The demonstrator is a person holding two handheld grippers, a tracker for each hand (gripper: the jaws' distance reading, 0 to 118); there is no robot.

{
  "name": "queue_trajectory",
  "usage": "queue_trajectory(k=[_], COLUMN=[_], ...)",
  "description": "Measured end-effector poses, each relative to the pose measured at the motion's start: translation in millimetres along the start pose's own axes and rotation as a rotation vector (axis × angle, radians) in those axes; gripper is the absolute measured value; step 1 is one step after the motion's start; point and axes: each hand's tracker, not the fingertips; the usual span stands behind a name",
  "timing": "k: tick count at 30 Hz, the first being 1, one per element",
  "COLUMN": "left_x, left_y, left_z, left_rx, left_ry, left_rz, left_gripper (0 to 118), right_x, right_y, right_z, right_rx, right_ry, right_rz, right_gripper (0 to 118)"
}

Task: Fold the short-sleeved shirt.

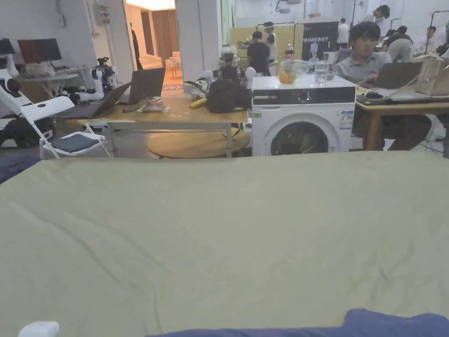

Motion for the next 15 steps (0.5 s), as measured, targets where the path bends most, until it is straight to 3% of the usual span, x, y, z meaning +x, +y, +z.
queue_trajectory(k=[3,8,13,15], left_x=[28.9,82.4,120.9,125.7], left_y=[32.6,82.1,96.0,95.8], left_z=[26.1,55.4,53.2,50.7], left_rx=[0.161,0.407,0.436,0.417], left_ry=[0.025,-0.073,-0.078,-0.141], left_rz=[-0.088,-0.057,-0.126,-0.118], left_gripper=[73,73,73,63], right_x=[-19.6,-77.9,-127.4,-140.8], right_y=[26.1,71.6,91.5,91.9], right_z=[20.8,35.3,19.0,12.3], right_rx=[0.143,0.298,0.338,0.335], right_ry=[0.025,0.132,0.19,0.207], right_rz=[0.024,0.095,0.152,0.16], right_gripper=[51,51,51,51])
